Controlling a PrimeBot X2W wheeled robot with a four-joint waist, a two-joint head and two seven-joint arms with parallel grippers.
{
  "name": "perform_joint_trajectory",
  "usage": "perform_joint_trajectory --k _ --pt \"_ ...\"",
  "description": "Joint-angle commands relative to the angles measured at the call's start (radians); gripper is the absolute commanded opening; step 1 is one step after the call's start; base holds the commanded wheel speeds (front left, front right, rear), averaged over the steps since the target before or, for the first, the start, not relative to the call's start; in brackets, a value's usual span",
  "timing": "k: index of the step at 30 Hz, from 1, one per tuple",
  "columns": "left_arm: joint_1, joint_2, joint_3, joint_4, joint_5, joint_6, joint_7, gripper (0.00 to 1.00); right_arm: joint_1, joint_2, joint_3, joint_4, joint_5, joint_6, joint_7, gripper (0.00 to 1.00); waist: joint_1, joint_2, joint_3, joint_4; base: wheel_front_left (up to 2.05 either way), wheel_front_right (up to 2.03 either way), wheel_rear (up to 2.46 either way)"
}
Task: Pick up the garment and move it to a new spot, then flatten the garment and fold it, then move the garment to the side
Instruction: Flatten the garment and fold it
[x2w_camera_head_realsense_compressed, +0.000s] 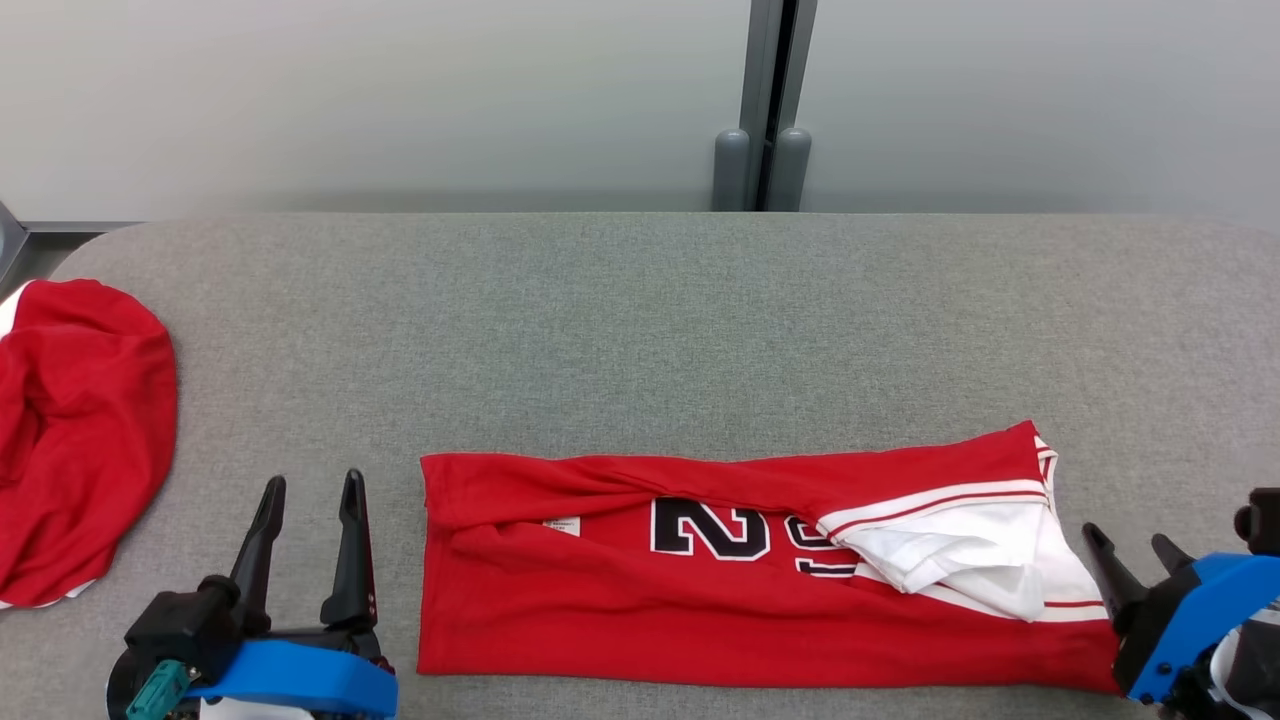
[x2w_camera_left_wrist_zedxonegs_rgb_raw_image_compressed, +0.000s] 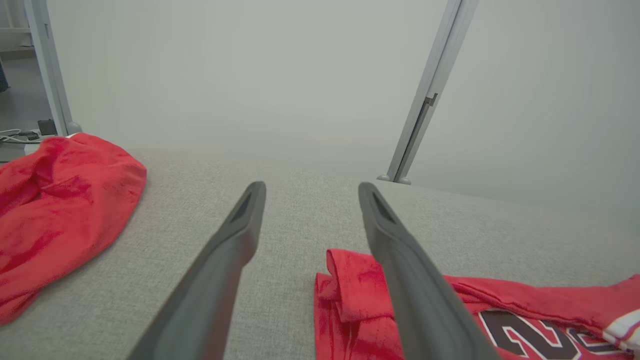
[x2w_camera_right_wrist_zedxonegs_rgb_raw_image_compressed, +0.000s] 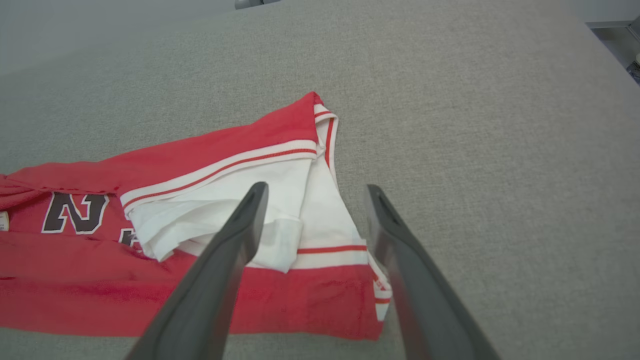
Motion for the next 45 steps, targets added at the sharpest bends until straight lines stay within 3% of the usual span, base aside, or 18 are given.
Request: perform_joint_trajectory --k 1,17,26,34,37,45 --pt "0.016 0.005 0.003 0.015 0.023 -0.013 -0.004 1.0 -0.037 -0.001 0.003 0.049 -0.007 0.0 -0.023 1.0 0.0001 0.0001 0.0 0.002 0.0 0.0 0.0" --pt "-0.004 -0.036 0.035 0.048 0.061 -0.055 -0.004 1.0 -0.252 -0.001 -0.056 0.433 -0.088 0.0 -0.049 1.0 0.0001 0.0001 0.044 0.043 0.0 0.0 0.0" --pt "-0.021 -0.046 0.04 0.063 0.056 -0.067 -0.005 1.0 -0.3 -0.002 -0.058 0.532 -0.134 0.0 -0.064 1.0 0.0001 0.0001 0.069 0.049 0.0 0.0 0.0" --pt "-0.038 -0.051 0.041 0.069 0.059 -0.076 -0.005 1.0 -0.29 0.017 0.021 0.628 -0.153 0.003 0.021 1.0 0.0001 0.0001 0.075 0.063 0.0 0.0 0.0" --pt "-0.04 -0.054 0.042 0.067 0.059 -0.078 -0.005 1.0 -0.268 0.024 0.071 0.625 -0.154 0.007 0.032 0.0 0.0001 0.0001 0.076 0.068 0.0 0.0 0.0" --pt "-0.036 -0.06 0.041 0.072 0.059 -0.083 -0.005 1.0 -0.261 -0.013 0.041 0.541 -0.17 0.0 -0.01 0.0 0.0001 0.0001 0.077 0.065 0.0 0.0 0.0"
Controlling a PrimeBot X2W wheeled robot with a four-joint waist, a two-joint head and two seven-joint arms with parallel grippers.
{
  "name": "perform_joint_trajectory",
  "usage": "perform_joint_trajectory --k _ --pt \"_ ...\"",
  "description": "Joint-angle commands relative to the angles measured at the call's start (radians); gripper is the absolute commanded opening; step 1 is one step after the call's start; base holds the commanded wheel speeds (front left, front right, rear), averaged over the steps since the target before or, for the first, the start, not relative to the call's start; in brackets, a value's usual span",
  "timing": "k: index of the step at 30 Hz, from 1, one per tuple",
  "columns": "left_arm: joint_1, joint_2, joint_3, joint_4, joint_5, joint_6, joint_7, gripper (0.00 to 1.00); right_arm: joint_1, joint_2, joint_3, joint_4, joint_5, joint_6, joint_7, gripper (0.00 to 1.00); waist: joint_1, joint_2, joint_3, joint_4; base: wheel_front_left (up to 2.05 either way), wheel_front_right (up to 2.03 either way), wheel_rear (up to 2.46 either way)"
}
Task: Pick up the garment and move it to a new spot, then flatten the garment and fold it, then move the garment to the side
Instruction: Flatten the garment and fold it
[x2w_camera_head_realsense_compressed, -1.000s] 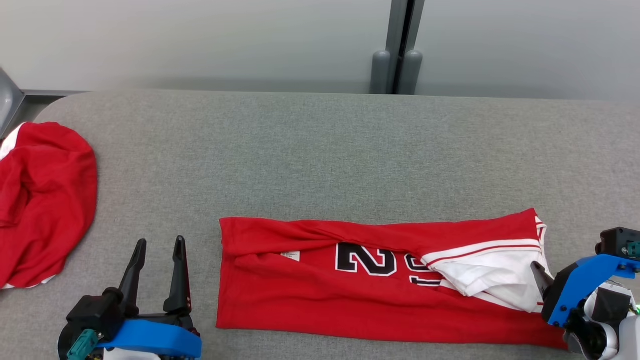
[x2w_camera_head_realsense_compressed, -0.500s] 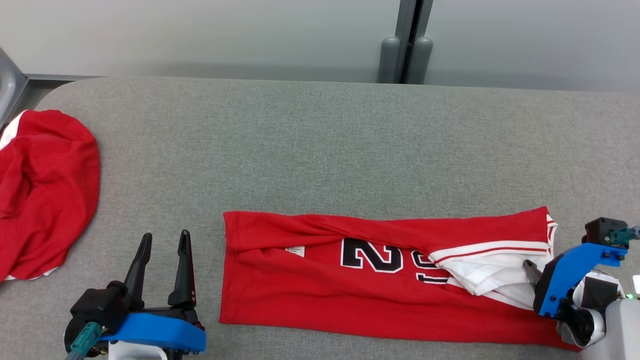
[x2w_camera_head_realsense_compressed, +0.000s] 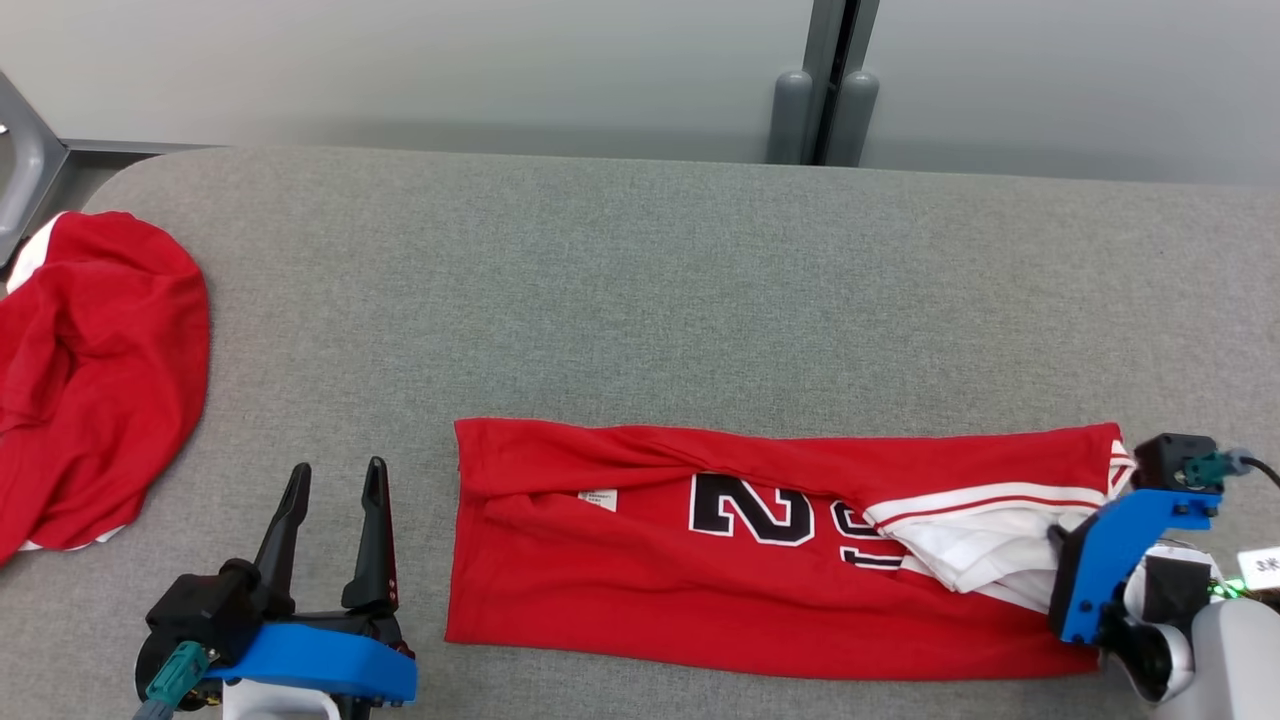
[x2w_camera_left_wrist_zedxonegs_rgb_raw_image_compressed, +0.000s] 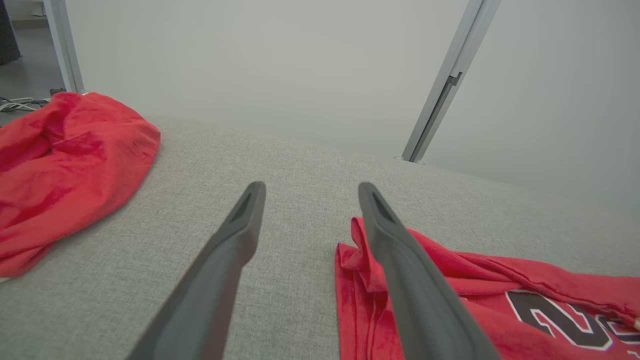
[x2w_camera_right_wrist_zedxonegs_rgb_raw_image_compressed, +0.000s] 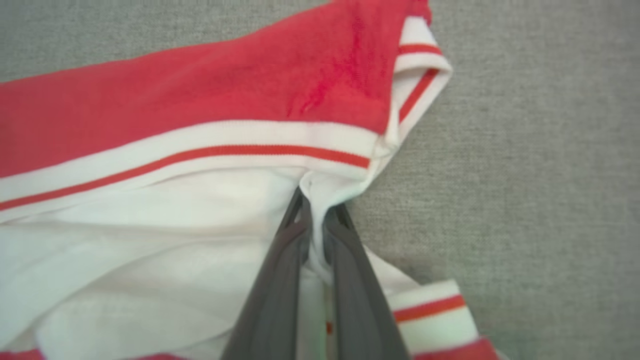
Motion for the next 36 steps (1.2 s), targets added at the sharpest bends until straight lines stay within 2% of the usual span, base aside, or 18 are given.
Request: perform_joint_trajectory --k 1,7,12,17,20,27,30,36 --pt "-0.011 0.001 0.0 0.002 0.002 -0.004 -0.005 1.0 0.035 -0.005 -0.024 -0.008 -0.014 0.0 -0.004 0.0 0.0 0.0 -0.004 -0.002 0.0 0.0 0.0" --pt "0.001 0.002 0.009 0.003 0.003 -0.006 -0.005 1.0 0.073 -0.052 -0.159 -0.163 -0.029 0.0 -0.014 0.0 0.0 0.0 -0.02 -0.016 0.0 0.0 0.0" --pt "0.003 0.0 0.007 0.001 0.007 -0.01 -0.005 1.0 0.129 -0.08 -0.282 -0.304 -0.056 0.0 0.034 0.0 0.0 0.0 -0.031 -0.025 0.0 0.0 0.0" --pt "0.008 -0.001 0.001 0.008 0.011 -0.014 -0.005 1.0 0.176 -0.069 -0.32 -0.421 -0.045 0.0 0.081 0.0 0.0 0.0 -0.048 -0.028 0.0 0.0 0.0" --pt "0.014 -0.002 0.0 0.012 0.011 -0.016 -0.005 1.0 0.21 -0.047 -0.259 -0.502 -0.027 0.001 0.102 0.0 0.0 0.0 -0.057 -0.029 0.0 0.0 0.0" --pt "0.016 -0.004 0.0 0.019 0.006 -0.019 -0.005 1.0 0.244 0.009 0.052 -0.638 0.043 0.001 0.106 0.0 0.0 0.0 -0.071 -0.031 0.0 0.0 0.0" --pt "0.013 -0.006 -0.003 0.022 0.005 -0.021 -0.005 1.0 0.212 0.016 0.176 -0.612 0.085 0.001 0.074 0.0 0.0 0.0 -0.072 -0.029 0.0 0.0 0.0" --pt "-0.009 -0.014 -0.023 0.018 0.011 -0.024 -0.004 1.0 0.122 0.018 0.378 -0.424 0.21 0.001 -0.032 0.0 0.0 0.0 -0.059 0.0 0.0 0.0 0.0"
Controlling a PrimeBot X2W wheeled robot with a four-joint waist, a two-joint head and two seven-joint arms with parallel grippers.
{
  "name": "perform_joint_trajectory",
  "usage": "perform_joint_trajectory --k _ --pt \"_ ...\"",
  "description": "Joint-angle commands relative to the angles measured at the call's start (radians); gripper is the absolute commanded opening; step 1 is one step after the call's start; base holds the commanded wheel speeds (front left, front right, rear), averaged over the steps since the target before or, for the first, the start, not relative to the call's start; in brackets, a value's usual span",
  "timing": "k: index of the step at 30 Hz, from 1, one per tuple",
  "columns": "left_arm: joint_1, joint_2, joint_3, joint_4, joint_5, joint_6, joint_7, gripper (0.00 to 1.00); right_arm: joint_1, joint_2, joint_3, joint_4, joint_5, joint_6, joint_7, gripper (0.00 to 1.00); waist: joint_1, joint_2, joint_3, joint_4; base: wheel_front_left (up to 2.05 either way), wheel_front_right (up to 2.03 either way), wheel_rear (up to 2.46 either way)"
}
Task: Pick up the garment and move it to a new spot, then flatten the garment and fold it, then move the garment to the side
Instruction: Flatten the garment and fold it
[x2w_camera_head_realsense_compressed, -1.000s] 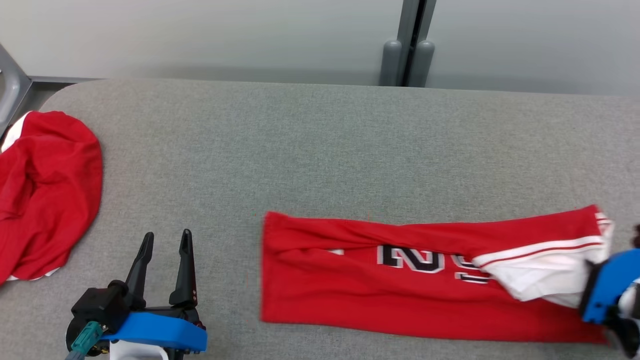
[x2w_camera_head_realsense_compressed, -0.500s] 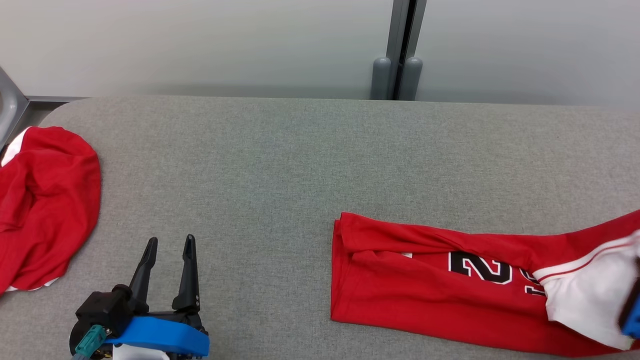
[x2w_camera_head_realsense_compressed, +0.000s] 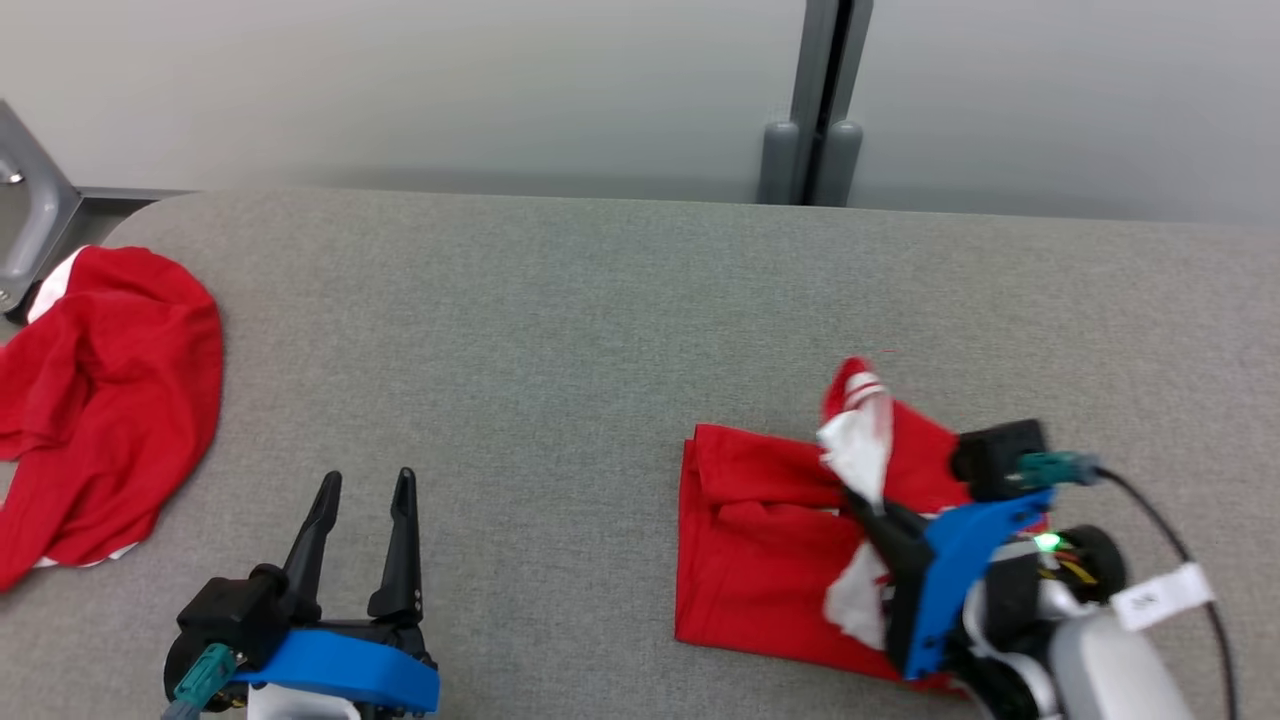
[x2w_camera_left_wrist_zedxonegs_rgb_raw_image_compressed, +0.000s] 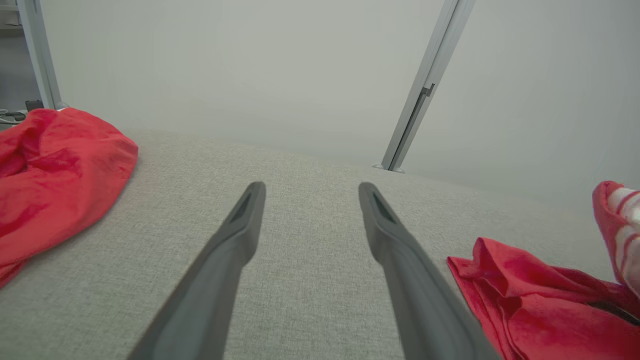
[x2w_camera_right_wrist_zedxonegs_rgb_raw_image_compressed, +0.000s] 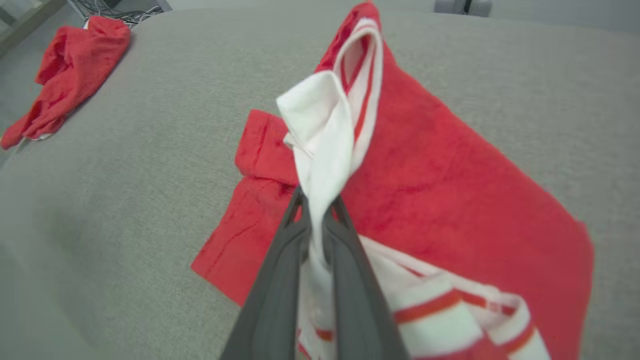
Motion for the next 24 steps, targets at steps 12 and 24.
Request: perform_joint_trajectory --k 12,24 --pt "-0.048 -0.017 -0.022 0.008 0.006 -0.009 -0.005 1.0 -0.215 0.0 0.19 0.362 0.022 0.0 -0.153 0.0 0.0 -0.0001 0.041 0.087 0.0 0.0 0.0" --pt "-0.031 -0.022 -0.016 0.015 0.004 -0.012 -0.005 1.0 -0.237 -0.001 0.291 0.382 0.114 0.0 -0.191 1.0 0.0 -0.0001 0.023 0.082 0.0 0.0 0.0"
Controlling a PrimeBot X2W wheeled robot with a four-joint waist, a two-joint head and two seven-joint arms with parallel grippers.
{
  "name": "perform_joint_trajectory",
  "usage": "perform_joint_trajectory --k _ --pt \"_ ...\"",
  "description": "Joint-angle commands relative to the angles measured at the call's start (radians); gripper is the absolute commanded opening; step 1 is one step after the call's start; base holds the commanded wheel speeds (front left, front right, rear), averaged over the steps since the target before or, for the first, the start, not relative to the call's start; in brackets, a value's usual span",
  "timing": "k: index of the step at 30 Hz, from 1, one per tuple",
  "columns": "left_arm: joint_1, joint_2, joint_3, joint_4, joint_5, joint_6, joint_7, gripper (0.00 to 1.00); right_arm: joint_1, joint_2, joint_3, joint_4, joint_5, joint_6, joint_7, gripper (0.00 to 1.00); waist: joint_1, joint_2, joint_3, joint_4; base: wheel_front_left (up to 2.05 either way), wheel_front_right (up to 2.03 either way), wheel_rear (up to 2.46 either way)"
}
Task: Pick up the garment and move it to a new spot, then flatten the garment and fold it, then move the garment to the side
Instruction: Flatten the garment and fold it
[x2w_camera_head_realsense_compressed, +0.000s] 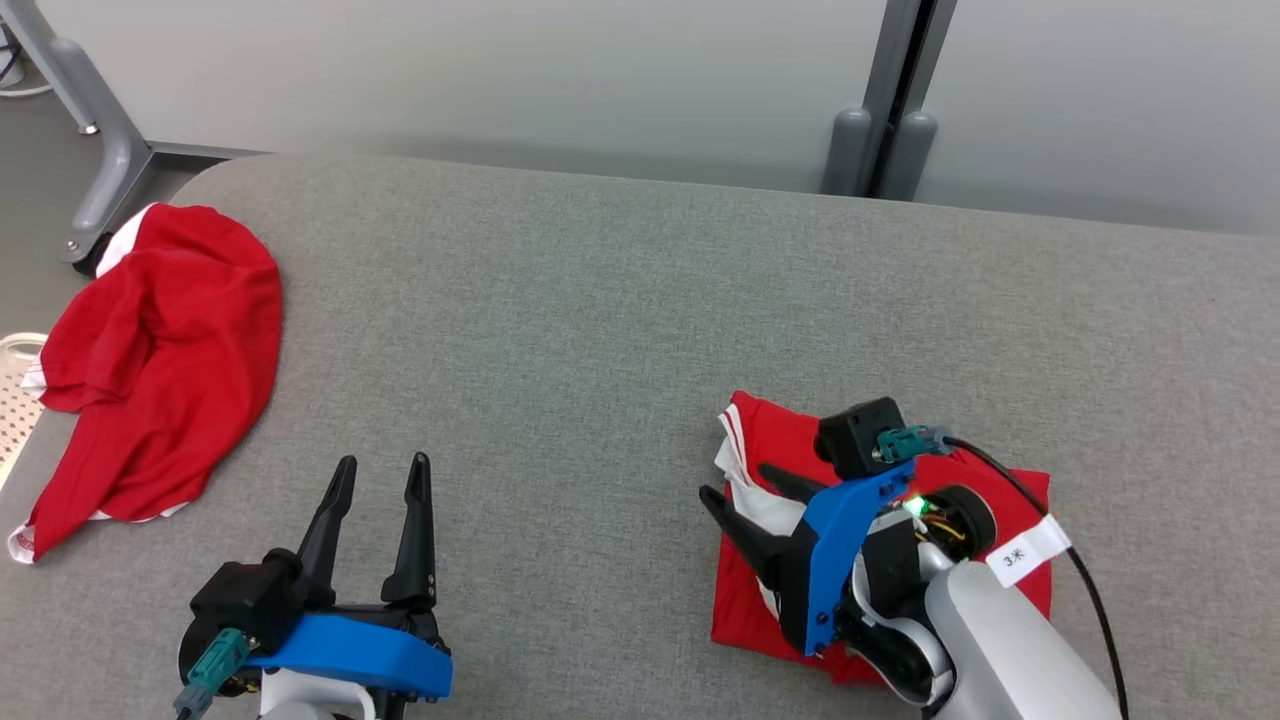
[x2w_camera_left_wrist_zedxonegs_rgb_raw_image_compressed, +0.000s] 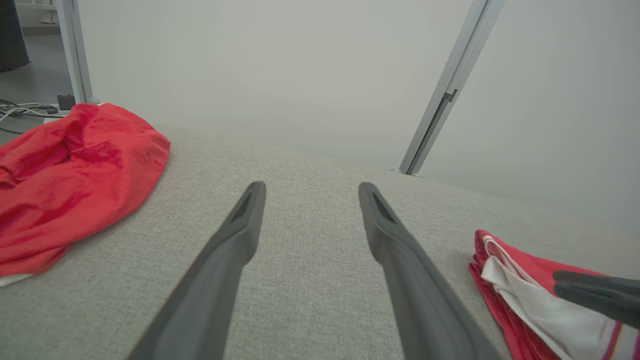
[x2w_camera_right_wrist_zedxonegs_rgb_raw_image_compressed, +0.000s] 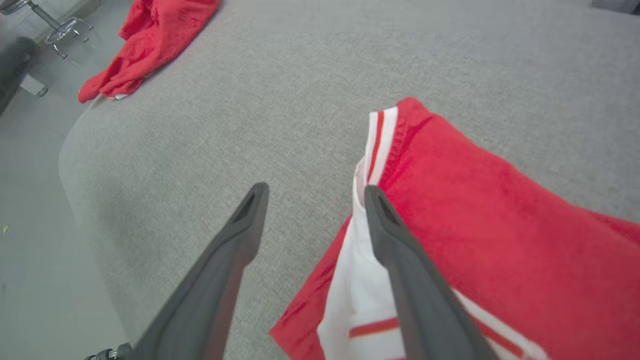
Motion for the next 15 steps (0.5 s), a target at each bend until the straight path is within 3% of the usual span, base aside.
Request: perform_joint_trajectory --k 1,6,15 --pt "0.007 0.004 0.005 -0.001 -0.001 -0.007 -0.005 1.0 -0.006 -0.003 0.001 -0.031 0.004 0.0 -0.014 1.0 0.0 0.0 -0.006 -0.01 0.0 0.0 0.0" --pt "0.016 0.004 0.02 -0.011 0.003 -0.007 -0.005 1.0 0.046 -0.003 -0.063 -0.205 0.02 0.0 -0.055 1.0 0.0 0.0 -0.018 -0.032 0.0 0.0 0.0" --pt "0.036 0.021 0.065 -0.036 0.007 -0.006 -0.005 1.0 0.233 -0.003 -0.414 -0.502 -0.284 0.0 -0.168 1.0 0.0 0.0 -0.027 -0.071 0.0 0.0 0.0"
